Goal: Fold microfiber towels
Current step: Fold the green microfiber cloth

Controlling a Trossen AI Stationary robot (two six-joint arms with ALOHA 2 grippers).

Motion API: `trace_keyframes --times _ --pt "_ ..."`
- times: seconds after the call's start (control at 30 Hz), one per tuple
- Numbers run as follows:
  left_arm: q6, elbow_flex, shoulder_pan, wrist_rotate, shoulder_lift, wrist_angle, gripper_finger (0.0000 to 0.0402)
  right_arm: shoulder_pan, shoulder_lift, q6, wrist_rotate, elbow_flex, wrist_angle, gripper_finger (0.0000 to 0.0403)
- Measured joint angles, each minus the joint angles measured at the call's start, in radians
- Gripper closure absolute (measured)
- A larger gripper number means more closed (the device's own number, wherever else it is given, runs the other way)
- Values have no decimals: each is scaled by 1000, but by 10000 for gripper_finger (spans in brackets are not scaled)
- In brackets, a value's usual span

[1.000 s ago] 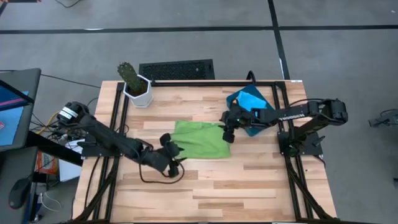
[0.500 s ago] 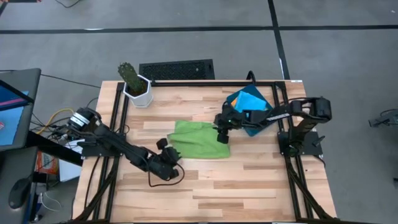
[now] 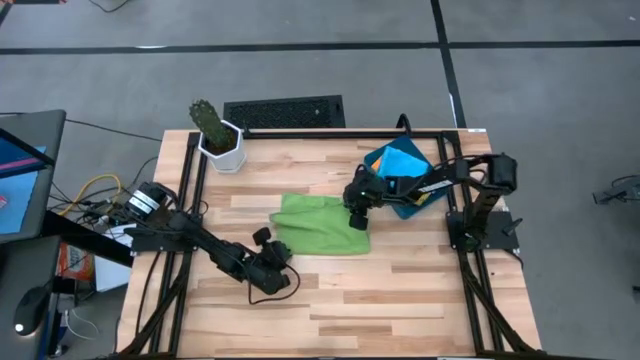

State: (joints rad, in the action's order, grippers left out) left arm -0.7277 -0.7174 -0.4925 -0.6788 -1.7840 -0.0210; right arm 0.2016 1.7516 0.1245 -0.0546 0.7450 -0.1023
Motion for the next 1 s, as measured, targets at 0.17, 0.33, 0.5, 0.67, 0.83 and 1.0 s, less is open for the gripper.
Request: trace_keyframes --times 0.17,0.33,0.5,0.67,0.83,1.0 --pt "-25 0 -10 1 2 -6 345 -6 -17 13 -26 -2 12 297" --pt "-37 0 -14 3 1 -9 345 -3 -59 23 -26 -1 24 348" --pt "-52 1 -14 7 1 -9 345 -3 -92 13 -49 -1 63 391" --pt "-56 1 -14 9 1 -9 345 -2 -123 -59 -187 -1 163 365" --pt "-72 2 -14 11 1 -10 345 3 -125 -75 -186 -1 213 362" --pt "-85 2 -14 12 1 -6 345 2 -136 -101 -167 -1 254 344"
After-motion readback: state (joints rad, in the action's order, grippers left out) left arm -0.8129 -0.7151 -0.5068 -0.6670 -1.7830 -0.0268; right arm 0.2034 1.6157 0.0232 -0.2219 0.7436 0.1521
